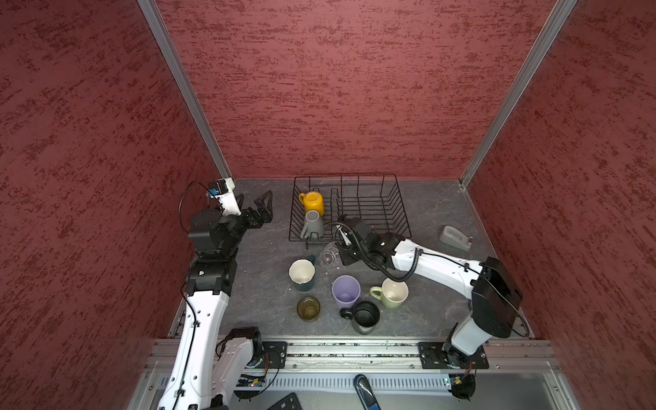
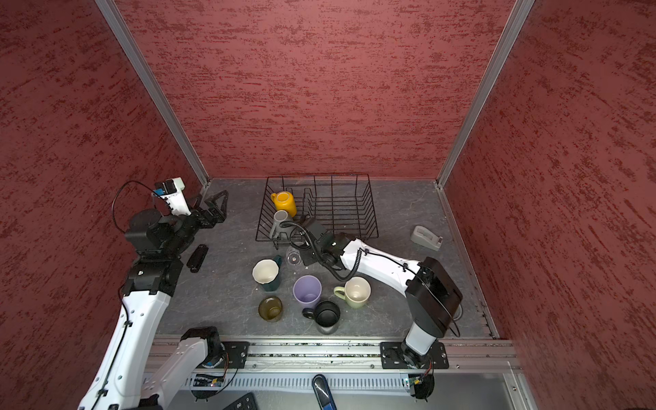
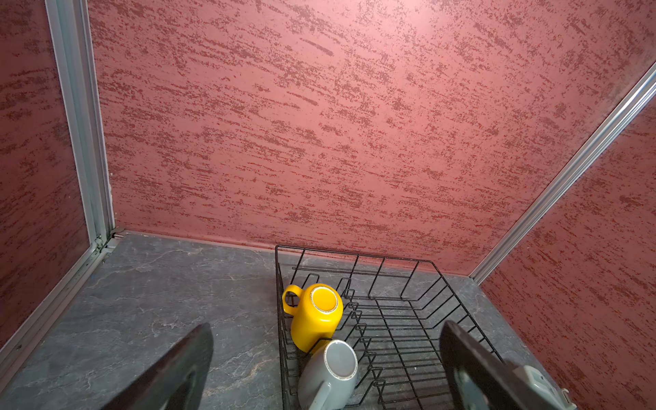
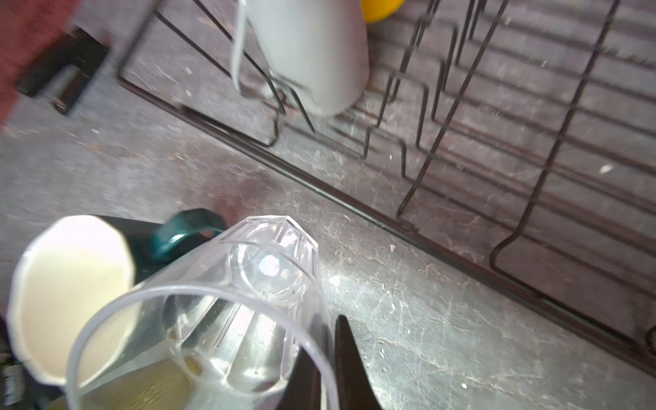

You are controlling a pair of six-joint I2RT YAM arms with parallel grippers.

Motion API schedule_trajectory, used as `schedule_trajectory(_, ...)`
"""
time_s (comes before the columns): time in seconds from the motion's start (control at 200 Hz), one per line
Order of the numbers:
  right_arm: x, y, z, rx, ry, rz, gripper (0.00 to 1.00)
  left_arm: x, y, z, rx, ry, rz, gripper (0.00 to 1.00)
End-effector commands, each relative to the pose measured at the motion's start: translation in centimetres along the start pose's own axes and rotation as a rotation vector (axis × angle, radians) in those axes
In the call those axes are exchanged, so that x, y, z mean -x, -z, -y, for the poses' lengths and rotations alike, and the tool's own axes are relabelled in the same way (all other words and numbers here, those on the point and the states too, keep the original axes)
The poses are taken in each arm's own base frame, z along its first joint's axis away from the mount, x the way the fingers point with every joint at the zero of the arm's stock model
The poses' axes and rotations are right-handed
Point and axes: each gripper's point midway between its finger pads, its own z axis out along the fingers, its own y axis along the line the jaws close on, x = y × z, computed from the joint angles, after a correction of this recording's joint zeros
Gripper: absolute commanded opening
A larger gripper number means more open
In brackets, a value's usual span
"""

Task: Load cups into a dish rack
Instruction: Pick up the cup from the center of the table.

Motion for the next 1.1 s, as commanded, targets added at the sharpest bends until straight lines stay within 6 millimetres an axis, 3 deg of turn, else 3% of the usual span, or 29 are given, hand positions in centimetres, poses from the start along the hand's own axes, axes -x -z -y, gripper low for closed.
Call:
schedule_trajectory(0.0, 2.5, 2.9, -1.5, 0.049, 0.015, 0.080, 0.00, 0.9, 0.3, 0.5, -0.032, -0.003, 0.046, 1.00)
schedule_trajectory(0.19, 3.7, 6.6, -3.0, 0.165, 0.003, 0.154, 0.00, 1.1, 0.6, 2.2, -0.132, -0.005, 0.071, 0.99)
schedule_trajectory(0.22, 4.5, 8.4, -3.2, 0.200, -0.011, 0.195, 0.00, 0.9, 0.7, 2.6, -0.157, -0.010, 0.072, 0.99)
schedule_trajectory(0.275, 5.0, 10.0, -3.3, 0.244, -0.032, 0.224, 0.00, 0.8, 0.8, 3.5, -0.215, -0.015, 0.079, 0.99)
schedule_trajectory(0.376, 6.0, 12.2, -2.6, 0.321, -0.080, 0.285, 0.00, 0.7, 1.0, 5.1, -0.314, -0.037, 0.081, 0.98)
schedule_trajectory(0.551, 6.3, 13.5, 0.3, 0.428, -0.192, 0.340, 0.00, -0.9, 2.2, 9.4, -0.536, -0.136, 0.066, 0.97)
schedule_trajectory(0.837, 7.0, 16.4, 3.4, 0.651, -0.318, 0.426, 0.00, -5.7, 6.4, 17.4, -0.932, -0.283, 0.048, 0.97)
schedule_trajectory(0.967, 7.0, 17.9, 3.4, 0.741, -0.316, 0.449, 0.00, -8.6, 7.2, 19.3, -1.035, -0.292, 0.068, 0.97)
schedule_trajectory(1.092, 6.7, 19.0, 2.8, 0.772, -0.284, 0.456, 0.00, -10.5, 6.4, 19.8, -1.052, -0.315, 0.034, 0.97)
